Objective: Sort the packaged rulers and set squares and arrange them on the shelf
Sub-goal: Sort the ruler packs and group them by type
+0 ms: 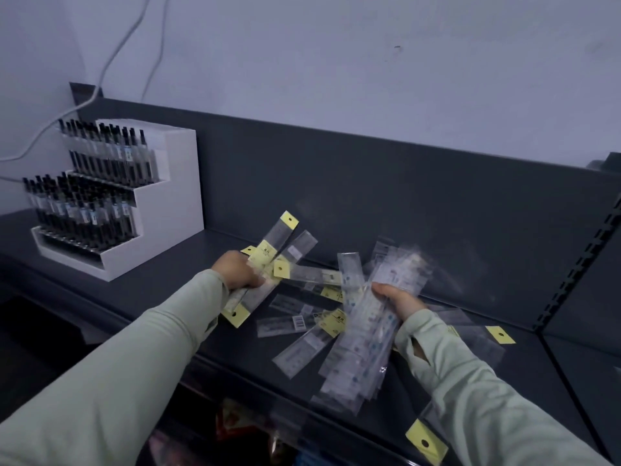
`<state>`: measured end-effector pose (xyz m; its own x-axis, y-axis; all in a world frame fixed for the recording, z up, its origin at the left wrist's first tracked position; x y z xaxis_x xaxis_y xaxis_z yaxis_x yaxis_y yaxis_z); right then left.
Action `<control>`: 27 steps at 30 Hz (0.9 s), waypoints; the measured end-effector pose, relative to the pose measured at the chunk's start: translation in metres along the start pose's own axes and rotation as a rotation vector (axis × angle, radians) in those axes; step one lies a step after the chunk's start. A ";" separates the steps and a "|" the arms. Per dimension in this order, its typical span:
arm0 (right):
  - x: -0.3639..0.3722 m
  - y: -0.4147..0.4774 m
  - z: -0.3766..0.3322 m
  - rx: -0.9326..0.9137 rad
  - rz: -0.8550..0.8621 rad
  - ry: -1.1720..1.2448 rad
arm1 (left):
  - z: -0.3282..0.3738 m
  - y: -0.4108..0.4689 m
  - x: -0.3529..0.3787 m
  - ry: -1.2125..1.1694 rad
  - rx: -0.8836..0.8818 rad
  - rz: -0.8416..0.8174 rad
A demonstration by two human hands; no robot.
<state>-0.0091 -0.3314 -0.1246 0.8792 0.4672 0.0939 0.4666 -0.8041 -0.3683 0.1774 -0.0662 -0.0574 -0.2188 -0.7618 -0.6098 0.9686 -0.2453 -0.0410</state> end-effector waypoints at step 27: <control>-0.028 -0.021 -0.014 0.003 -0.014 0.051 | 0.033 -0.026 0.072 0.648 0.456 -0.361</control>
<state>-0.0421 -0.3326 -0.1061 0.8762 0.4592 0.1463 0.4790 -0.7964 -0.3691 0.1330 -0.1348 -0.0746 -0.2591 -0.1339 -0.9565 0.6809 -0.7278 -0.0825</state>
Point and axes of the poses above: each hand's wrist, its own y-axis towards the middle knuckle, its own x-axis out of the palm, z = x × y, the point moved 5 cm from there along y, towards the middle knuckle, and after that the axes turned 12 degrees about z, right-handed, at the moved point
